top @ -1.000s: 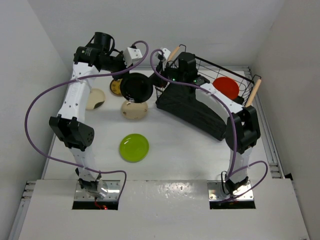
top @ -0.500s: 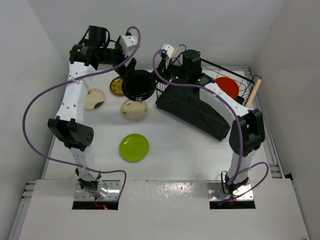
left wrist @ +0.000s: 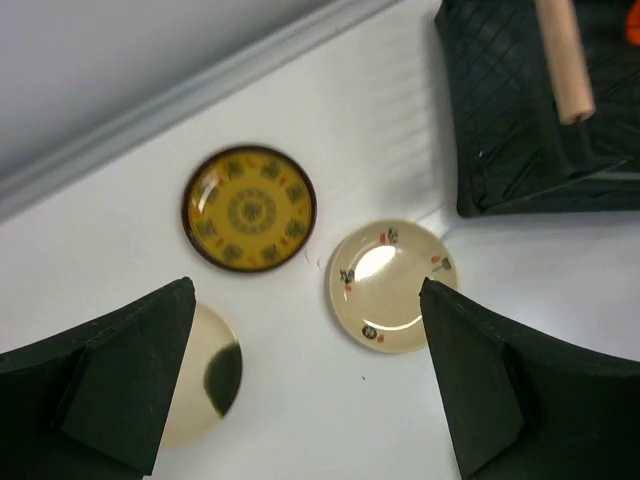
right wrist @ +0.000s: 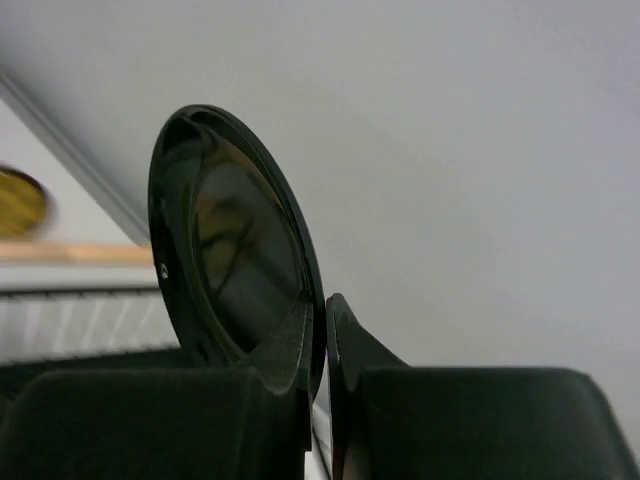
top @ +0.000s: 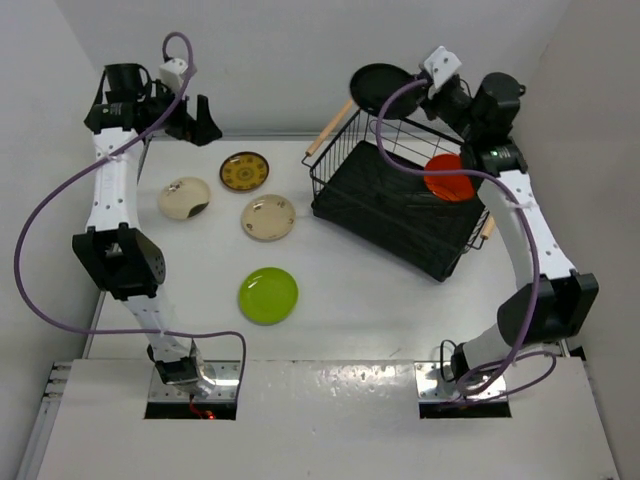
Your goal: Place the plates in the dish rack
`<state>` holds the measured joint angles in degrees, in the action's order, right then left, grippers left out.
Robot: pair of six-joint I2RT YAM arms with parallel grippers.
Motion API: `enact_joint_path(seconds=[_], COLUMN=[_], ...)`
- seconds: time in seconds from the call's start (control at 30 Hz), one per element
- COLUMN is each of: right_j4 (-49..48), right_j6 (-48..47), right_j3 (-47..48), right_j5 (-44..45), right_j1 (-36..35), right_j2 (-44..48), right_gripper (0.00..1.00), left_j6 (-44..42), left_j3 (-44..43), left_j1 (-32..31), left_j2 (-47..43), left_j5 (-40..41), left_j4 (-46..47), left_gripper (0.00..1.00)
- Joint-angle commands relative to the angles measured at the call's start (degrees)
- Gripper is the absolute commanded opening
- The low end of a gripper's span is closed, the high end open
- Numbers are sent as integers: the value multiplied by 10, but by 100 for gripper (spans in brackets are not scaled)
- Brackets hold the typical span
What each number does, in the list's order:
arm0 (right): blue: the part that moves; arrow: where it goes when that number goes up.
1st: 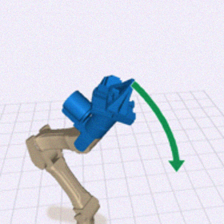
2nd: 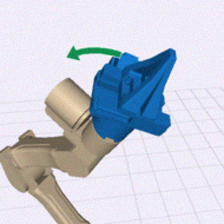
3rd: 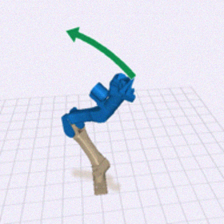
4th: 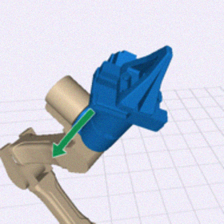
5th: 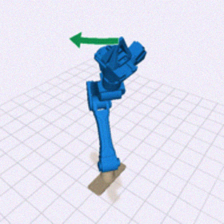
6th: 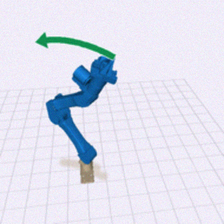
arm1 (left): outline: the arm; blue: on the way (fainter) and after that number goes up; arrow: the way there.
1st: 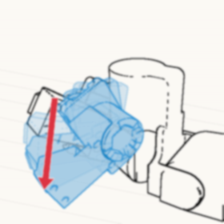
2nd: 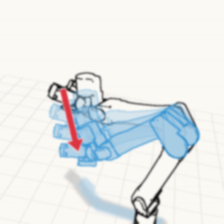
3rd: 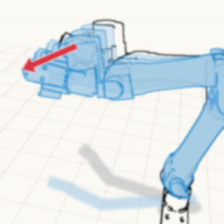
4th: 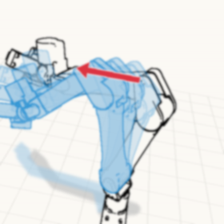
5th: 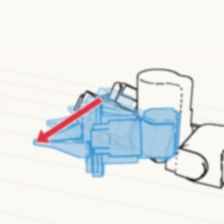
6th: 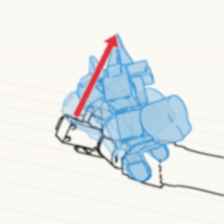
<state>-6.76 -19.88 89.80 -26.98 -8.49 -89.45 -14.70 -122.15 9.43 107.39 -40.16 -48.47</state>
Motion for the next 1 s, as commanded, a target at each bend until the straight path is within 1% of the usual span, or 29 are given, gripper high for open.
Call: enact_joint_path(seconds=[0.0, 0.07, 0.1, 0.13, 0.17, 0.27, 0.33, 0.47, 0.57, 0.6, 0.67, 0.73, 0.87, 0.97], right_j4=[57, 64, 85, 83, 82, 70, 54, 46, 18, 16, 12, 20, 25, 13], right_j6=[-201, -238, -260, -266, -275, -278, -285, -311, -322, -323, -320, -316, -283, -253], right_j3=[-50, -66, -82, -88, -114, -146, -166, -198, -219, -219, -228, -241, -255, -264], right_j5=[79, 104, 111, 128, 135, 141, 143, 167, 178, 176, 169, 139, 142, 119], right_j1=[27, 42, 51, 56, 59, 71, 78, 82, 84, 103, 108, 120, 135, 154], right_j2=[23, 29, 28, 29, 28, 31, 31, 25, 22, 22, 13, 12, 1, -6], right_gripper=[0, 0, 0, 0, 0, 0, 0, 0, 0, 0, 0, 0, 0, 0], left_j6=[7, 7, 1, 1, -4, -11, -36, -48, -42, -42, -42, -42, -42, -42], left_j3=[53, 72, 81, 99, 110, 152, 177, 203, 203, 203, 208, 208, 208, 208], left_j1=[-13, -13, -13, -13, -13, -13, -20, -30, -30, -35, -35, -41, -46, -46], left_j2=[-33, -33, -33, -33, -33, -28, -28, -28, -17, -17, -10, -4, -4, 1], left_j5=[39, 40, 46, 54, 60, 91, 122, 152, 152, 152, 152, 157, 163, 163], left_j4=[14, 14, 14, 14, 14, 20, 20, 20, 20, 20, 20, 20, 20, 20], left_gripper=[100, 100, 100, 100, 100, 100, 100, 100, 100, 100, 100, 100, 100, 100])
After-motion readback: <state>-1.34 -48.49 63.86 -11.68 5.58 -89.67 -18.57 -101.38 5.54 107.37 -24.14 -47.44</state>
